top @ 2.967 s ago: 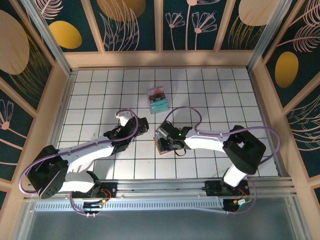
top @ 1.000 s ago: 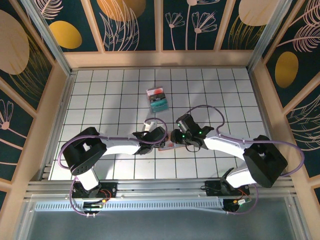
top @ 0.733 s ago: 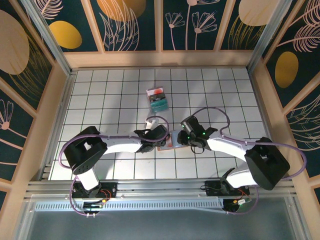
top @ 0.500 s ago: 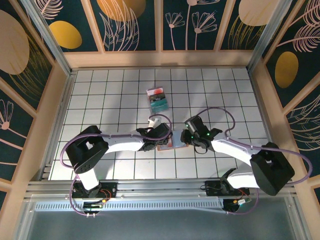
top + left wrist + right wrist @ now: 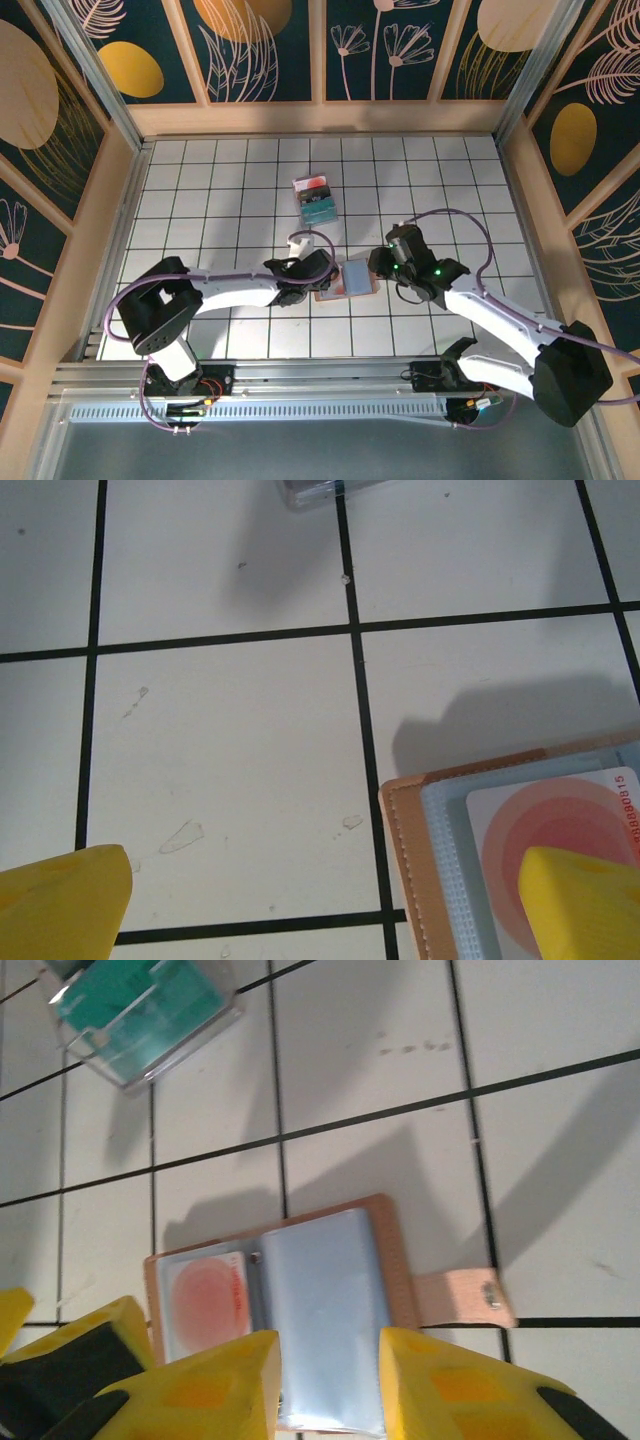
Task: Take the credit cards out of the card holder
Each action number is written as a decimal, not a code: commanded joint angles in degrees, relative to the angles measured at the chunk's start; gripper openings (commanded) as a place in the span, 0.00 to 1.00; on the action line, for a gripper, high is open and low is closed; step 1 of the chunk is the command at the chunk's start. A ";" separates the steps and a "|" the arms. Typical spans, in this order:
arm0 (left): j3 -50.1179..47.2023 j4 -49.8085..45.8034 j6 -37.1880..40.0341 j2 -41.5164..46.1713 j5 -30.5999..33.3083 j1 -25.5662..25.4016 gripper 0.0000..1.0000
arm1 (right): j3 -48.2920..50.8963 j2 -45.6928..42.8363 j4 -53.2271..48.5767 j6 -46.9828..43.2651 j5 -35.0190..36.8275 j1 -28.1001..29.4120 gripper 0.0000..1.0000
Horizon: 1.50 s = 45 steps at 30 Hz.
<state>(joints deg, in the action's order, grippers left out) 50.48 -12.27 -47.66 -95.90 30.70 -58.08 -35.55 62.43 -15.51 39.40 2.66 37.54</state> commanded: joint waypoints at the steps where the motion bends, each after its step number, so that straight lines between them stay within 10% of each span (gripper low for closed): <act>1: -1.66 -2.23 -1.92 0.93 0.55 -0.07 0.99 | -0.97 3.13 5.37 0.72 -8.10 0.88 0.31; 45: -1.70 -2.75 -0.78 -4.12 -3.51 -0.08 0.99 | 0.23 24.26 18.41 0.09 -22.63 1.57 0.27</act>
<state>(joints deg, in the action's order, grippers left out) 48.42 -13.45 -48.29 -98.17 28.32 -58.08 -35.53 85.80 1.58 39.77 -19.44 38.72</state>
